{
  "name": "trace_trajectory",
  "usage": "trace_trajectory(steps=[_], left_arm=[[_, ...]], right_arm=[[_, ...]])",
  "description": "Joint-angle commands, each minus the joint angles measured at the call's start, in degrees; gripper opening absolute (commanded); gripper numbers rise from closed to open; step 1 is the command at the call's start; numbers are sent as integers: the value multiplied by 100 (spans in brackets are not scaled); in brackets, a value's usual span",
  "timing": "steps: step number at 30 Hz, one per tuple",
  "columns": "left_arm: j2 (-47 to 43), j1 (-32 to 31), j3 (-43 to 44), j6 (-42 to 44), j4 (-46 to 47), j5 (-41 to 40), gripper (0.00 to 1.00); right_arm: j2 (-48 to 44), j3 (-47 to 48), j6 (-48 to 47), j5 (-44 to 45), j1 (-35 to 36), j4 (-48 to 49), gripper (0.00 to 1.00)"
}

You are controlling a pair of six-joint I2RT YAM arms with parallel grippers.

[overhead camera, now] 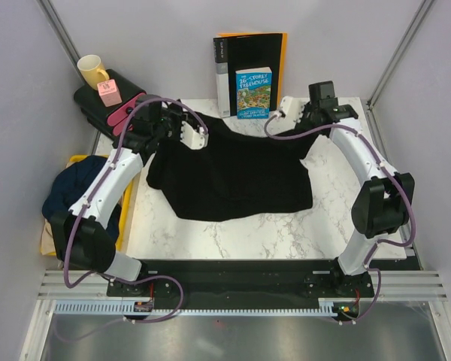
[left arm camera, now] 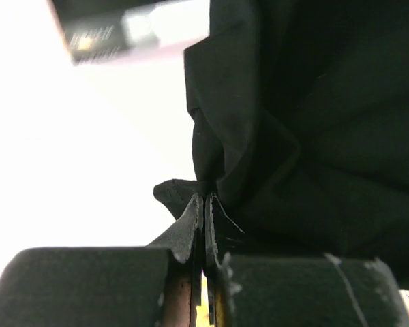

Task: Fold and stack the t-shirts
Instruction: Flatten the tshirt out

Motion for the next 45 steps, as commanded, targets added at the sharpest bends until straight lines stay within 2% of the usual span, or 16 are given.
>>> trace_trajectory(steps=[1, 2, 5, 9, 13, 18, 22, 24, 27, 31, 32, 33, 36, 39, 41, 45], left_arm=[[6, 166, -103, -528, 1778, -969, 2], [23, 192, -157, -529, 2530, -1111, 2], [155, 359, -228, -494, 3587, -1402, 2], [480, 579, 341, -888, 4267, -1595, 2], [797, 641, 932, -1127, 4365, -1473, 2], [858, 641, 1159, -1074, 5427, -884, 2], [1078, 650, 1688, -1144, 5989, -866, 2], [1000, 658, 1671, -1231, 6097, -875, 2], [447, 658, 1075, -1468, 5703, -796, 2], [-738, 667, -102, -1812, 4167, -489, 2], [-993, 676, -557, -1856, 3328, -270, 2], [-1518, 676, -753, -1960, 2885, -120, 2], [-2494, 685, -1203, -2101, 960, 521, 2], [-3051, 685, -1107, -2618, -183, 760, 2], [-3421, 694, -810, -2909, -362, 682, 2], [-3519, 685, -176, -2964, -451, 462, 2]], right_arm=[[-105, 630, 125, 890, -370, 1646, 0], [-140, 683, 107, 1014, -484, 1938, 0], [-149, 806, 2, 1506, -704, 3213, 0], [52, 1192, -104, 1841, -942, 4556, 0], [334, 2008, -78, 1982, -1012, 4841, 0], [544, 2484, -279, 2096, -1012, 5771, 0], [773, 3319, -359, 2228, -1082, 5896, 0], [616, 3216, -210, 2149, -1118, 5774, 0], [116, 2691, 159, 1738, -1135, 5037, 0], [-963, 1652, 186, 509, -1416, 3334, 0], [-1158, 1441, 151, 253, -1469, 2591, 0], [-1352, 1004, 160, -124, -1504, 2357, 0], [-1958, 763, 63, -811, -1627, 960, 0], [-2206, 1444, -42, -1524, -1750, -665, 0], [-2311, 1842, -86, -1735, -1768, -1438, 0], [-2417, 2772, -8, -1394, -1768, -1277, 0]])
